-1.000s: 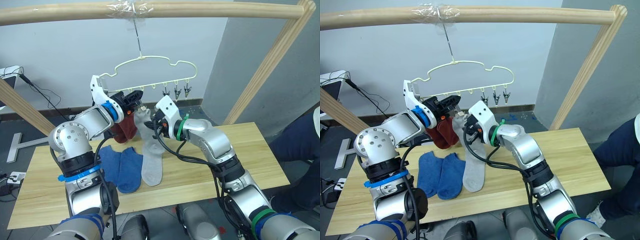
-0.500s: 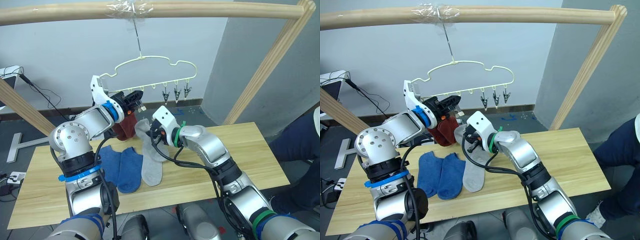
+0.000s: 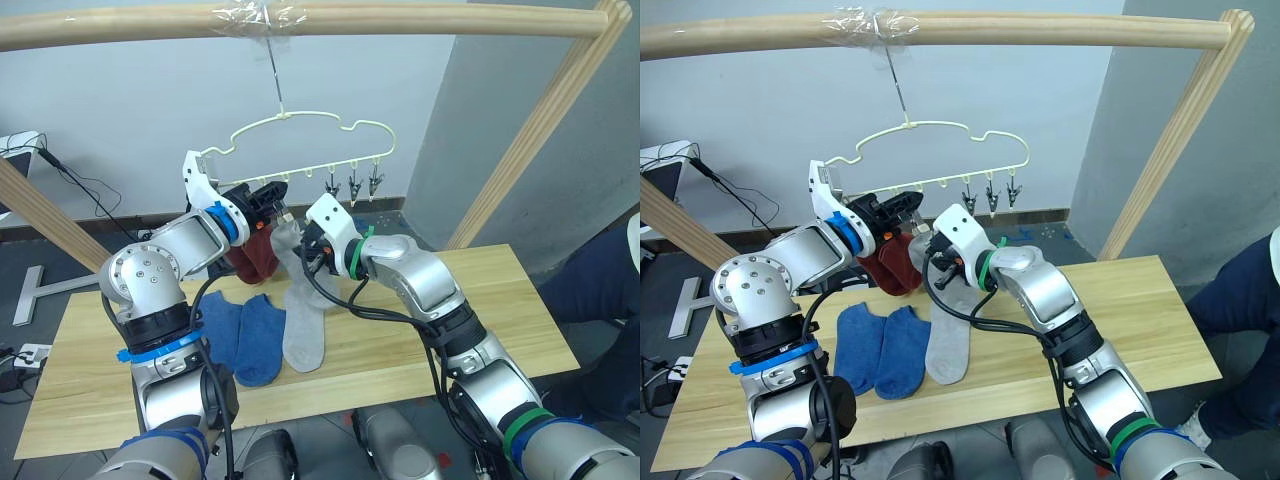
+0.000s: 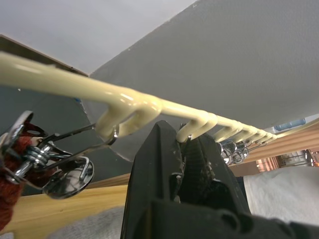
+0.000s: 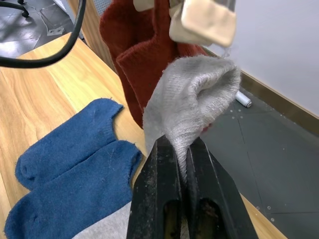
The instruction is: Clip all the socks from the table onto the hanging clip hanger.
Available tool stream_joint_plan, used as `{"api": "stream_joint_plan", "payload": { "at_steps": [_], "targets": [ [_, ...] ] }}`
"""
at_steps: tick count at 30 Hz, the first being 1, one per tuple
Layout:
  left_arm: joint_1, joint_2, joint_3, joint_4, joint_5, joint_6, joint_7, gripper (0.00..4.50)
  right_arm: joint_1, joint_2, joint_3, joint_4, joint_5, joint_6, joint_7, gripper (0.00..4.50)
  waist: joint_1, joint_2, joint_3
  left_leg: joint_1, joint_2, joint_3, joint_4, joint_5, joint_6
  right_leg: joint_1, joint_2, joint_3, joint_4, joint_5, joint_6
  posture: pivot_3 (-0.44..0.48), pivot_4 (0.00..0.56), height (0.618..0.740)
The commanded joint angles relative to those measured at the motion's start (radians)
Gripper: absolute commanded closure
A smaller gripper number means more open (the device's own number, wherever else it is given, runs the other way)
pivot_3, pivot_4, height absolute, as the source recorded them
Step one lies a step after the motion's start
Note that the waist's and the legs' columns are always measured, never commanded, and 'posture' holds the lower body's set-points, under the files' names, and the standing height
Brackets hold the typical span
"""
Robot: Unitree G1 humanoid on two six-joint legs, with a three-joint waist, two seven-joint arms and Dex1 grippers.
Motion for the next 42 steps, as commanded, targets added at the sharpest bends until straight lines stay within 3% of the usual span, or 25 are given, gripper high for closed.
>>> {"api": "stream_joint_plan", "payload": {
  "at_steps": [1,23,31,38,39,42],
  "targets": [
    [-0.02,0.007,-0.007,-0.044,-0.03,-0.03,-0.014,4.35,-0.037,0.011,-0.023,-0.062,0.023,0.001,0.001,4.48,0.0,0.0,0.0,0.0,0.0,0.0,0.0,0.0,0.0,0.0,0.0,0.0,0.0,0.0,0.0,-0.347,0.222,0.74],
    [-0.009,0.014,-0.019,-0.043,-0.018,-0.053,-0.012,4.35,-0.093,0.019,-0.03,-0.076,0.053,0.023,-0.001,4.48,0.0,0.0,0.001,0.0,0.0,0.0,-0.001,0.0,0.0,0.0,0.0,0.0,-0.001,0.0,0.0,-0.347,0.226,0.74],
    [-0.01,0.014,-0.013,-0.04,-0.045,-0.054,-0.016,1.95,-0.092,0.019,-0.031,-0.074,0.053,0.022,-0.002,4.5,0.0,0.0,0.001,0.0,0.0,0.0,-0.001,0.0,0.0,0.0,0.0,0.0,-0.001,0.0,0.0,-0.346,0.225,0.74],
    [-0.001,0.041,-0.035,-0.057,-0.037,-0.053,-0.038,1.95,-0.088,0.017,-0.033,-0.075,0.053,0.031,-0.004,4.5,0.0,0.001,0.001,-0.001,0.0,0.0,-0.001,0.0,0.0,0.0,0.0,0.0,-0.002,0.0,0.0,-0.344,0.221,0.74],
    [0.003,0.048,-0.042,-0.065,-0.034,-0.052,-0.04,1.91,-0.088,0.017,-0.034,-0.073,0.053,0.037,-0.007,3.97,0.0,0.001,0.001,-0.001,0.0,0.0,-0.001,0.0,0.0,0.0,0.0,0.0,-0.002,0.0,0.0,-0.344,0.22,0.74],
    [0.035,0.086,-0.092,-0.105,-0.013,-0.057,-0.067,1.91,-0.087,0.01,-0.032,-0.069,0.045,0.041,-0.012,3.03,0.0,0.001,0.001,-0.001,0.0,0.0,-0.001,0.0,0.0,0.0,-0.001,0.0,-0.002,0.0,0.0,-0.34,0.218,0.74]
  ]
}}
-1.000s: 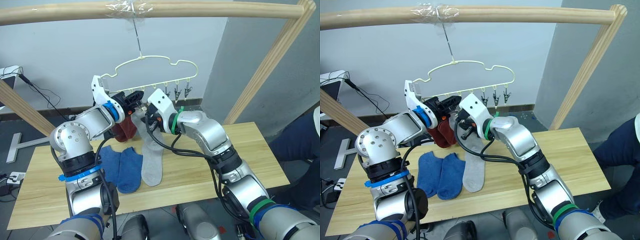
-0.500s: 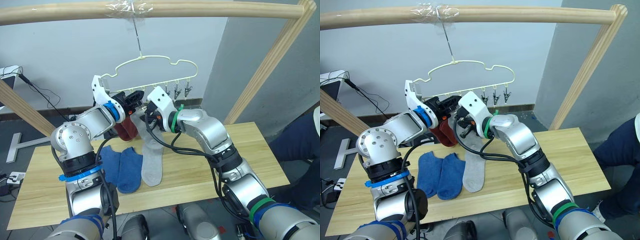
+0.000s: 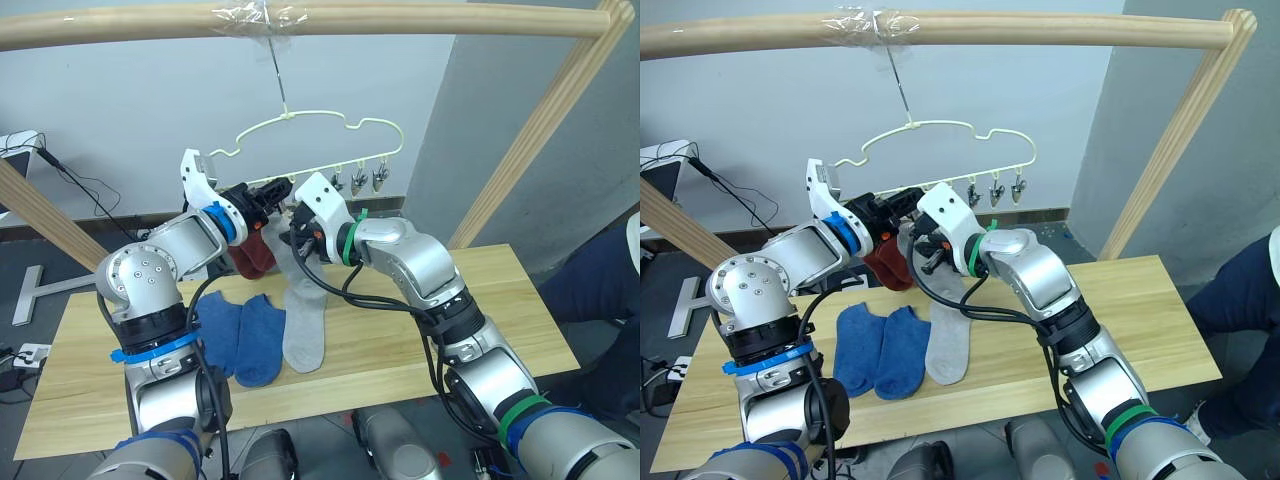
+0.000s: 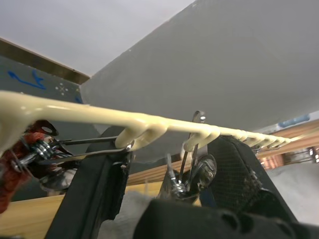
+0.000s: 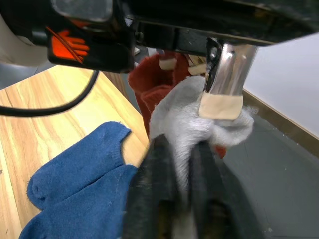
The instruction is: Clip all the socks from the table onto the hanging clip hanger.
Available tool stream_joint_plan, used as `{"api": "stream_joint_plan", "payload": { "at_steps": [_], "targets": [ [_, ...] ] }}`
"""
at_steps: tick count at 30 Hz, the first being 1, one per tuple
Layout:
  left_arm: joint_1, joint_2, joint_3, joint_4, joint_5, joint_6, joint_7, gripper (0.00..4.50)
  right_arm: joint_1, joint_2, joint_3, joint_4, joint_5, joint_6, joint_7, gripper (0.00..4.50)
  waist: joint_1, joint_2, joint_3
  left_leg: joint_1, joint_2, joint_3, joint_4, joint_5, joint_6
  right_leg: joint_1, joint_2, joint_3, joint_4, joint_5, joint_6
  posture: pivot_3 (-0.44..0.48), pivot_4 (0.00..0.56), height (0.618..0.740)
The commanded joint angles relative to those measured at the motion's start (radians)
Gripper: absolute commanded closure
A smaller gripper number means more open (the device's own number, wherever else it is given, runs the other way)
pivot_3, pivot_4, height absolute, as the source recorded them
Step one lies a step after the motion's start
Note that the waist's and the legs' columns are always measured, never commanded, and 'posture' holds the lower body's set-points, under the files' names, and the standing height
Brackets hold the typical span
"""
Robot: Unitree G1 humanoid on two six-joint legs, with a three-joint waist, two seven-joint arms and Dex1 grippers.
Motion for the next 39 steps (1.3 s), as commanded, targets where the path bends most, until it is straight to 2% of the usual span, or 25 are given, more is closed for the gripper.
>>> {"api": "stream_joint_plan", "payload": {
  "at_steps": [1,5,14,21,26,30,33,39],
  "targets": [
    [0.023,0.046,-0.065,-0.109,0.006,-0.029,-0.055,1.91,-0.023,-0.004,-0.015,-0.047,0.007,-0.002,-0.006,2.64,0.0,0.0,0.0,0.0,0.0,0.0,0.0,0.0,0.0,0.0,-0.001,0.0,0.0,0.0,0.0,-0.338,0.217,0.74],
    [0.072,0.092,-0.134,-0.168,0.034,-0.05,-0.092,1.91,-0.013,-0.02,-0.009,-0.06,0.009,0.003,-0.003,1.25,0.001,0.0,0.0,0.0,0.0,0.0,0.0,0.0,0.0,0.0,-0.002,0.0,0.0,0.0,0.0,-0.334,0.215,0.74],
    [0.172,0.163,-0.228,-0.261,0.145,-0.193,-0.161,1.91,0.053,-0.125,-0.038,-0.19,0.045,0.037,0.046,1.25,0.001,0.0,0.0,0.0,0.0,0.0,0.0,0.0,0.0,0.0,-0.002,0.0,0.0,0.0,0.0,-0.317,0.204,0.74],
    [0.273,0.213,-0.272,-0.353,0.247,-0.334,-0.215,1.91,0.145,-0.259,-0.168,-0.374,0.166,0.073,0.112,1.25,0.018,0.0,0.0,0.0,0.0,0.001,-0.001,0.0,0.0,0.0,-0.001,0.001,-0.001,0.0,0.0,-0.308,0.195,0.74],
    [0.325,0.228,-0.281,-0.382,0.315,-0.413,-0.223,1.91,0.167,-0.309,-0.236,-0.434,0.201,0.144,0.061,1.25,0.021,0.0,0.0,0.001,0.0,0.002,0.0,0.0,0.0,0.0,0.002,0.002,0.0,0.0,0.0,-0.31,0.189,0.74],
    [0.381,0.263,-0.243,-0.471,0.274,-0.401,-0.266,1.91,0.177,-0.231,-0.299,-0.496,0.217,0.229,-0.076,1.25,0.02,0.0,0.0,0.0,0.001,0.003,-0.001,0.0,0.0,-0.001,0.002,0.004,0.0,0.0,0.0,-0.299,0.181,0.74],
    [0.399,0.324,-0.162,-0.543,0.166,-0.344,-0.324,1.91,0.189,-0.118,-0.318,-0.559,0.212,0.277,-0.199,1.25,0.022,0.0,0.0,0.0,0.003,0.004,-0.001,0.0,0.0,-0.004,0.003,0.005,0.001,0.0,0.0,-0.274,0.176,0.74],
    [0.392,0.509,-0.014,-0.511,-0.044,-0.232,-0.469,1.91,0.268,-0.015,-0.26,-0.593,0.181,0.199,-0.3,1.25,0.042,-0.001,-0.001,-0.001,0.002,0.004,0.0,0.0,-0.001,-0.006,0.004,0.005,0.005,0.0,0.0,-0.231,0.176,0.74]
  ]
}}
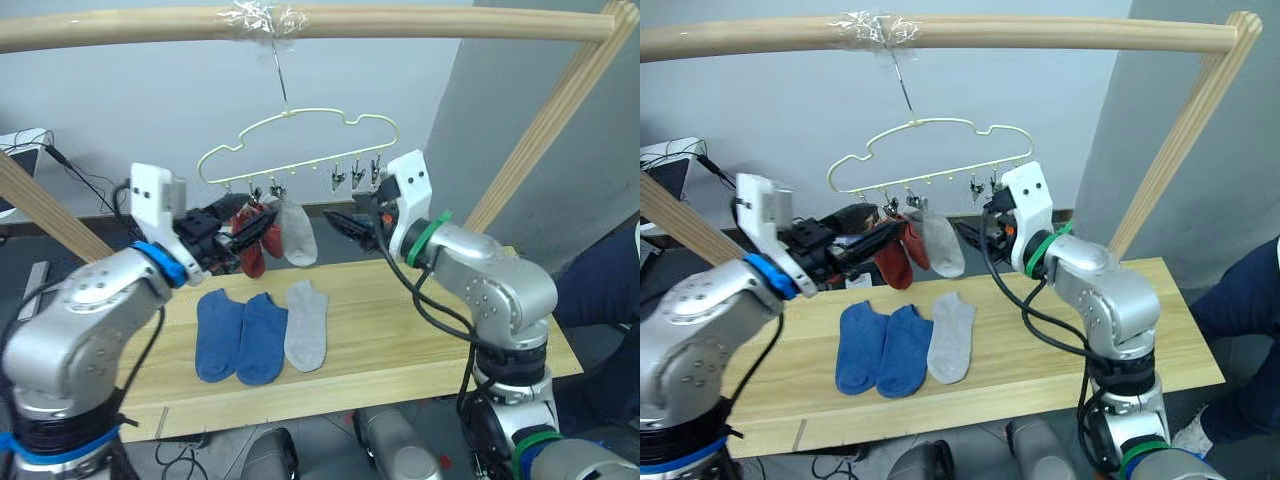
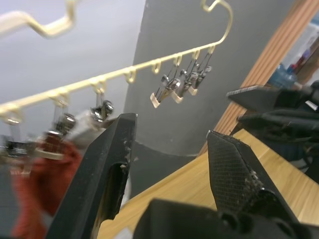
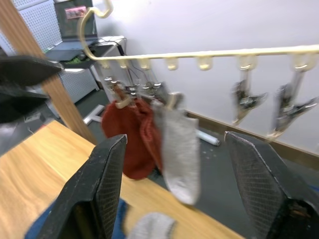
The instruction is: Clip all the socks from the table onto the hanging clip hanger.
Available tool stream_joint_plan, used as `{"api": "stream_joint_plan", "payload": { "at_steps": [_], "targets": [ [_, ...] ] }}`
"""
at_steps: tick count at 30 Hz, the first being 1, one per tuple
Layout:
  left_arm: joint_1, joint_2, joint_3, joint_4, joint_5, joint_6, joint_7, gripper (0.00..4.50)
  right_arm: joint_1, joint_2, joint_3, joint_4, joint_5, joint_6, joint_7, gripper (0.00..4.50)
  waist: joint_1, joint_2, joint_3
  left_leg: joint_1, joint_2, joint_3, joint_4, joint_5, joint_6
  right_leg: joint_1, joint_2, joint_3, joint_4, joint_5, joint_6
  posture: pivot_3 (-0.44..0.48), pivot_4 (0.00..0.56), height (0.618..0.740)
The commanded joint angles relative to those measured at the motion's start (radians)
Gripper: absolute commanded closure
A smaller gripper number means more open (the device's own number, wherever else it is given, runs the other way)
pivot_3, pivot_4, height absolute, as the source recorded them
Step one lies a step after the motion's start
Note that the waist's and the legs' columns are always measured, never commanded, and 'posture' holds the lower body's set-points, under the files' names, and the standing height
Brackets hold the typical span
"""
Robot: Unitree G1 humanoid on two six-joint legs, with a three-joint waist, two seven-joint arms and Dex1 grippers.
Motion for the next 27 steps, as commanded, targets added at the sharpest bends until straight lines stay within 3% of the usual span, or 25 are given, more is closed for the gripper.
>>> {"api": "stream_joint_plan", "payload": {
  "at_steps": [1,6,10,13,15,27],
  "targets": [
    [-0.015,0.094,0.096,0.017,-0.147,0.065,-0.1,1.91,0.02,0.033,0.023,-0.033,-0.015,-0.068,-0.056,1.25,0.009,0.0,0.0,0.0,-0.001,0.001,0.0,0.0,0.0,0.0,0.0,0.0,0.0,0.0,0.0,-0.225,0.177,0.74],
    [-0.044,0.197,0.141,0.107,-0.214,0.062,-0.204,1.91,0.04,0.048,0.065,-0.017,-0.027,-0.107,-0.081,1.25,0.018,0.0,0.0,0.0,0.0,0.002,0.0,0.0,0.0,-0.001,0.0,0.0,0.0,0.0,0.001,-0.224,0.184,0.74],
    [-0.075,0.256,0.118,0.147,-0.193,0.02,-0.282,1.91,0.032,0.076,0.077,0.01,-0.033,-0.113,-0.108,1.25,0.027,0.0,0.0,0.0,0.0,0.002,-0.001,0.0,0.0,-0.002,0.0,0.0,0.0,0.0,0.0,-0.222,0.193,0.74],
    [-0.091,0.273,0.094,0.159,-0.173,-0.01,-0.315,1.91,0.03,0.085,0.083,0.024,-0.045,-0.125,-0.129,1.88,0.031,0.0,0.0,0.0,0.0,0.003,-0.001,0.0,0.0,-0.002,0.0,0.0,0.0,0.0,0.0,-0.221,0.198,0.74],
    [-0.09,0.283,0.076,0.16,-0.146,-0.04,-0.341,1.91,0.03,0.085,0.089,0.033,-0.053,-0.132,-0.14,2.54,0.036,0.0,0.0,0.0,0.0,0.003,-0.001,0.0,0.0,-0.002,0.0,0.0,0.0,0.0,0.0,-0.223,0.204,0.74],
    [-0.103,0.282,0.041,0.188,-0.107,-0.101,-0.414,1.91,0.034,0.101,0.063,0.071,-0.134,-0.168,-0.272,2.54,0.042,0.0,0.001,0.0,0.001,0.003,-0.001,0.0,0.0,-0.002,0.0,0.001,-0.001,0.0,0.0,-0.246,0.218,0.74]
  ]
}}
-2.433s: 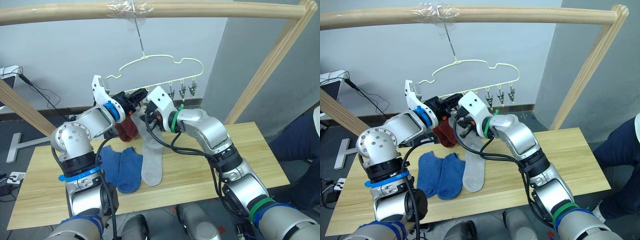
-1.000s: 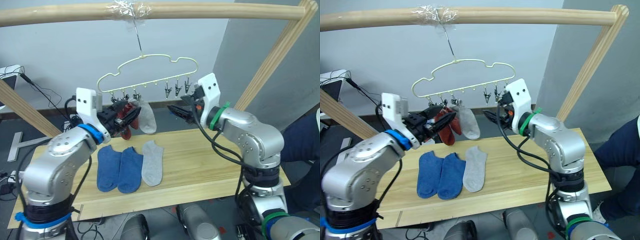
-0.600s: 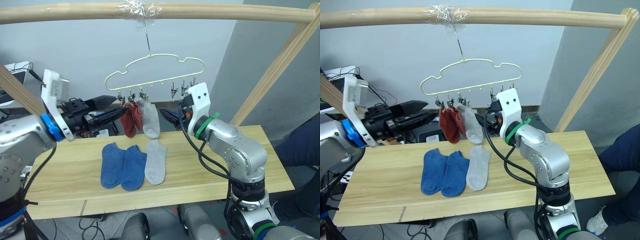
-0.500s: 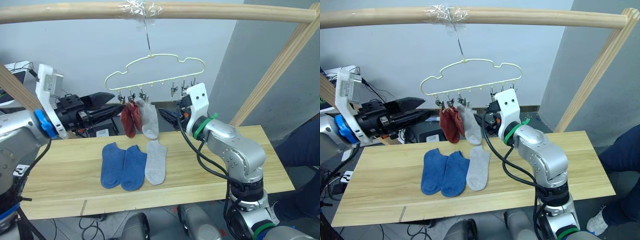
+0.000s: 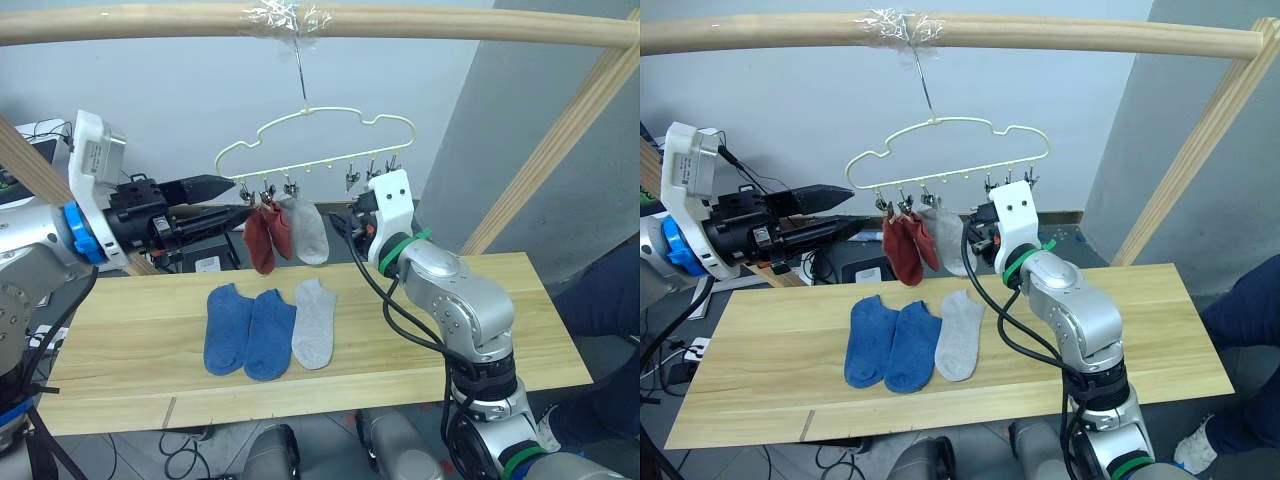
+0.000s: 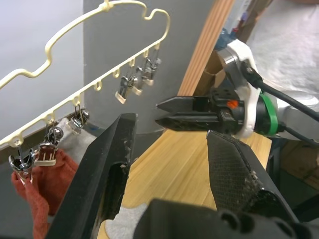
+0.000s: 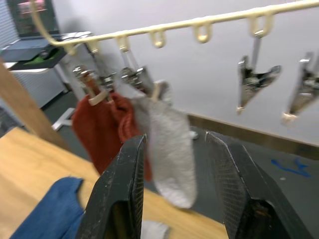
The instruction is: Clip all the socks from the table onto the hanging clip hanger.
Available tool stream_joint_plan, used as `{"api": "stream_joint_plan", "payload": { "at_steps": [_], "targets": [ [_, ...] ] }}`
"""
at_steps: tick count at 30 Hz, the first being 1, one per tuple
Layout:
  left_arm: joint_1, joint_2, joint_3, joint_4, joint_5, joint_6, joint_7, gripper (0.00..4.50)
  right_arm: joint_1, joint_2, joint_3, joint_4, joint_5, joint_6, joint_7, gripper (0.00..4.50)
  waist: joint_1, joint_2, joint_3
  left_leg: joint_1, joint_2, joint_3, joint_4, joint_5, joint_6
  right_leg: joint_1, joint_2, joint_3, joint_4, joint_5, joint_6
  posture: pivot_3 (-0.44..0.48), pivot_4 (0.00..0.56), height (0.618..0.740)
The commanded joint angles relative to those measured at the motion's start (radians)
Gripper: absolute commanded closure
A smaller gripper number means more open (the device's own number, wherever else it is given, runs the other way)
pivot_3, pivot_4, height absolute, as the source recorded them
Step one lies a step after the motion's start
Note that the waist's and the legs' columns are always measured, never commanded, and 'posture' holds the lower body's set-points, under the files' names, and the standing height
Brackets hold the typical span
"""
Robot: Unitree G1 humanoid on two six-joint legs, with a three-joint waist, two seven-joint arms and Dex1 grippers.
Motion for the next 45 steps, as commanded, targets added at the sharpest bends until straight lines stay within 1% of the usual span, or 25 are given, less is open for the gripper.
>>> {"api": "stream_joint_plan", "payload": {
  "at_steps": [1,9,17,30,45],
  "targets": [
    [-0.027,0.016,-0.001,-0.007,-0.001,-0.023,-0.015,1.91,-0.01,0.03,-0.035,-0.008,-0.023,-0.032,-0.056,2.54,0.0,0.0,0.0,0.0,0.0,0.0,0.0,0.0,0.0,0.0,0.0,0.0,0.0,0.0,0.0,-0.25,0.219,0.74],
    [-0.045,0.002,-0.021,0.011,0.012,-0.028,-0.012,1.91,-0.035,0.093,-0.07,0.041,-0.04,-0.044,-0.116,2.54,-0.001,0.0,0.001,0.0,0.0,0.0,0.0,0.0,0.0,0.0,0.0,0.0,0.0,0.0,0.0,-0.254,0.228,0.74],
    [-0.073,0.003,-0.034,0.006,0.002,-0.006,0.016,1.91,-0.121,0.136,-0.105,0.193,-0.038,-0.122,-0.128,2.54,-0.001,0.001,0.001,0.0,0.0,0.0,0.0,0.0,0.0,0.0,0.0,0.0,0.0,0.0,0.0,-0.234,0.224,0.74],
    [-0.075,0.017,-0.007,-0.017,-0.026,0.038,0.068,1.91,-0.206,0.154,-0.146,0.373,-0.015,-0.213,-0.119,2.54,0.004,0.0,0.001,0.0,0.0,0.0,0.0,0.0,0.0,0.0,0.0,0.0,-0.001,0.0,0.0,-0.19,0.215,0.74],
    [-0.065,0.015,0.004,-0.036,-0.043,0.057,0.115,1.91,-0.335,0.153,-0.152,0.551,-0.015,-0.335,-0.109,2.54,0.026,0.001,0.001,0.0,0.0,0.0,0.0,0.0,0.0,0.0,0.0,-0.001,-0.001,0.0,0.0,-0.174,0.211,0.74]
  ]
}}
